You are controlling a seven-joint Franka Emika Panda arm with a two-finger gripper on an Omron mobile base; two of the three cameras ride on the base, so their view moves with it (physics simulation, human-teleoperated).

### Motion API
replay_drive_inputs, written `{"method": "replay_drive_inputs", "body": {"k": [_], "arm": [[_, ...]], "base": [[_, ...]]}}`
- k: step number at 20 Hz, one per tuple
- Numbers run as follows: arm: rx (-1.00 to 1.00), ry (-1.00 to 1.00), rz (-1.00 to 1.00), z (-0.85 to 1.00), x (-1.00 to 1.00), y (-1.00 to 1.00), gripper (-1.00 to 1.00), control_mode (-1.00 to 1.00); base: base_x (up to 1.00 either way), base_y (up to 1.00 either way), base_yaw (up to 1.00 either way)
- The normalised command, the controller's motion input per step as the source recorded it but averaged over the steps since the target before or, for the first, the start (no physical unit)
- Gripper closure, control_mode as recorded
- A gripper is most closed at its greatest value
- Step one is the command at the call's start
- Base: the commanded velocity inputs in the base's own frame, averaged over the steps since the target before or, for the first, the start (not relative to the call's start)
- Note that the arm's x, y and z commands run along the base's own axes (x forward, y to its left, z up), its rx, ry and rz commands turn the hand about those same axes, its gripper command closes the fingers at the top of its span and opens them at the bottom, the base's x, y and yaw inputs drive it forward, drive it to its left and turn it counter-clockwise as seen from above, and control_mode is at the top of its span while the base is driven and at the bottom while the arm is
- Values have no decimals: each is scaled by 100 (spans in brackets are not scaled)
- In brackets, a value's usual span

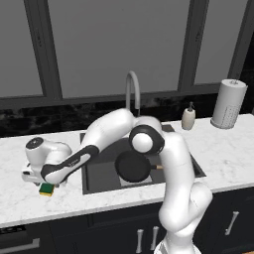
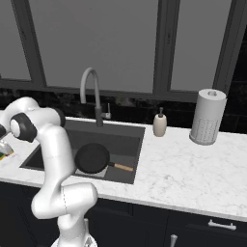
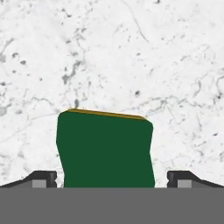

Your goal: Pick the pan and sponge and place them into the sink. Then turn on the water.

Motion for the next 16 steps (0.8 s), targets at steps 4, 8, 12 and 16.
{"method": "replay_drive_inputs", "body": {"k": [4, 8, 12, 16], "arm": [[0, 0, 0, -46, 11, 0, -100, -100], [0, 0, 0, -42, 9, 0, -100, -100], [0, 0, 0, -51, 1, 0, -100, -100], [2, 0, 0, -70, 0, 0, 100, -100]], "base": [[0, 0, 0], [0, 0, 0], [0, 0, 0], [0, 0, 0]]}}
